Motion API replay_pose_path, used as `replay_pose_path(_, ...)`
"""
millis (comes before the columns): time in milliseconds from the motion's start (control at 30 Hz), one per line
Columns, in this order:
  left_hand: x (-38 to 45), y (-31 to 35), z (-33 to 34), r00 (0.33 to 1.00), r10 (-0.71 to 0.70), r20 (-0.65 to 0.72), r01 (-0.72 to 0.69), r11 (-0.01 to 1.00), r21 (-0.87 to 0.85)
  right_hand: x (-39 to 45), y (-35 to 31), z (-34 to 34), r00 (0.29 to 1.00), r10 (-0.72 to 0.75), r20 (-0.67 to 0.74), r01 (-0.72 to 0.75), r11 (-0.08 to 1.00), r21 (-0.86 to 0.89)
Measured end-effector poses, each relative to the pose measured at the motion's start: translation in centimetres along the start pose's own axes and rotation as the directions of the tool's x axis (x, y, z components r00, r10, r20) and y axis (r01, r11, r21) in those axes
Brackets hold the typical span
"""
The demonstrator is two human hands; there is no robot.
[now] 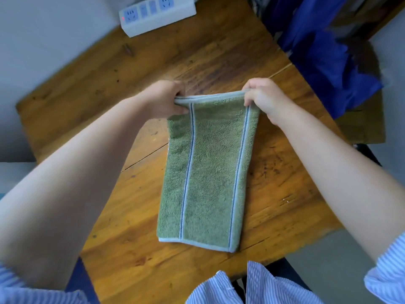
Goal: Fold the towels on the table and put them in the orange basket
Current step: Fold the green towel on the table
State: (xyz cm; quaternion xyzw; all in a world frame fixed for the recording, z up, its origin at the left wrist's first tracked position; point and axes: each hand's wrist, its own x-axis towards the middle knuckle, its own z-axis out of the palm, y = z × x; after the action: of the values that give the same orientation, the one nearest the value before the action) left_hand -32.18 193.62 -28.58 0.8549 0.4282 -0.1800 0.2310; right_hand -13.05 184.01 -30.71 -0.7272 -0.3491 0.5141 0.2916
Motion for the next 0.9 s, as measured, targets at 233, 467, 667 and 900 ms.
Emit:
replay_pose_path(233,-6.4,-0.7,1.4,0.978,0.117,-0.174,-0.121,0.993,-0.012,-6.8,-0.1,0.6,0.907,-0.416,0.060,0.411,0.847,-0.337)
replay_pose_path(467,-15.3,-2.0,4.7,0.865,0.336,-0.372,-0.325,0.941,0.095,-15.9,1.3,2.9,0.758,-0.607,0.241,0.616,0.544,-0.570)
replay_pose_path(667,-20.9,-2.0,9.6,0.829,0.494,-0.264,-0.457,0.869,0.190,-20.8,6.0,7.4,0.676,-0.657,0.333,0.677,0.374,-0.634)
replay_pose_path(900,-23.5,-1.7,14.8,0.827,0.536,-0.166,-0.493,0.836,0.242,-23.0,11.6,10.7,0.685,-0.638,0.351,0.654,0.327,-0.682)
